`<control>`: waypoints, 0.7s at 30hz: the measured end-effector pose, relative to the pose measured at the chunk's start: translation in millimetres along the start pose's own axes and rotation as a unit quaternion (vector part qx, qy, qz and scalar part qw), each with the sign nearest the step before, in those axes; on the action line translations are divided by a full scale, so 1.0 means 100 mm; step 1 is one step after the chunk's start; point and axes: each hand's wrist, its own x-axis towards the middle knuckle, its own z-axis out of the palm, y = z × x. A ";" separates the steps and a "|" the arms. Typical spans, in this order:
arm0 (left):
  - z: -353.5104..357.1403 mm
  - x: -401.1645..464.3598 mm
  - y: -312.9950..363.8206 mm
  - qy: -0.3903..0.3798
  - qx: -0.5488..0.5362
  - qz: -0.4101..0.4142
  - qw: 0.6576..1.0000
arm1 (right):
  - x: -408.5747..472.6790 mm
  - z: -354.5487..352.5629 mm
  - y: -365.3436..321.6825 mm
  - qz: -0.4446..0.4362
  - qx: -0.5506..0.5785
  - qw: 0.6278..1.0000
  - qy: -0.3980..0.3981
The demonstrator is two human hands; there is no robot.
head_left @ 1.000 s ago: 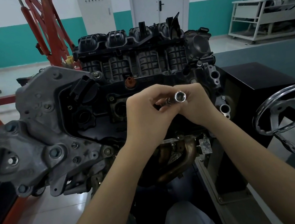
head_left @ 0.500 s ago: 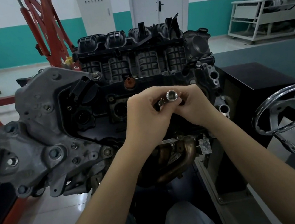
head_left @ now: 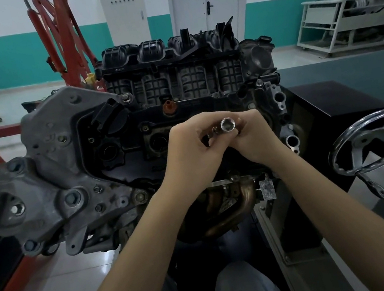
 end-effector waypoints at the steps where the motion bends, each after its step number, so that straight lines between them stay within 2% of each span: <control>1: 0.00 0.00 0.00 -0.002 0.000 0.002 1.000 | 0.00 -0.01 0.02 0.005 0.003 1.000 0.006; 6: 0.00 0.02 0.01 0.052 0.026 -0.002 0.998 | 0.00 -0.02 0.01 -0.003 0.016 1.000 0.014; 12: -0.01 0.01 0.05 -0.013 0.028 0.020 0.999 | 0.00 -0.02 0.01 -0.015 -0.002 1.000 -0.002; 17: 0.00 0.03 0.06 0.043 0.087 0.023 0.995 | 0.01 -0.01 0.04 -0.012 0.004 1.000 0.020; 21: 0.01 0.01 0.07 0.034 0.052 0.019 0.998 | 0.00 -0.01 0.01 -0.023 -0.015 1.000 0.002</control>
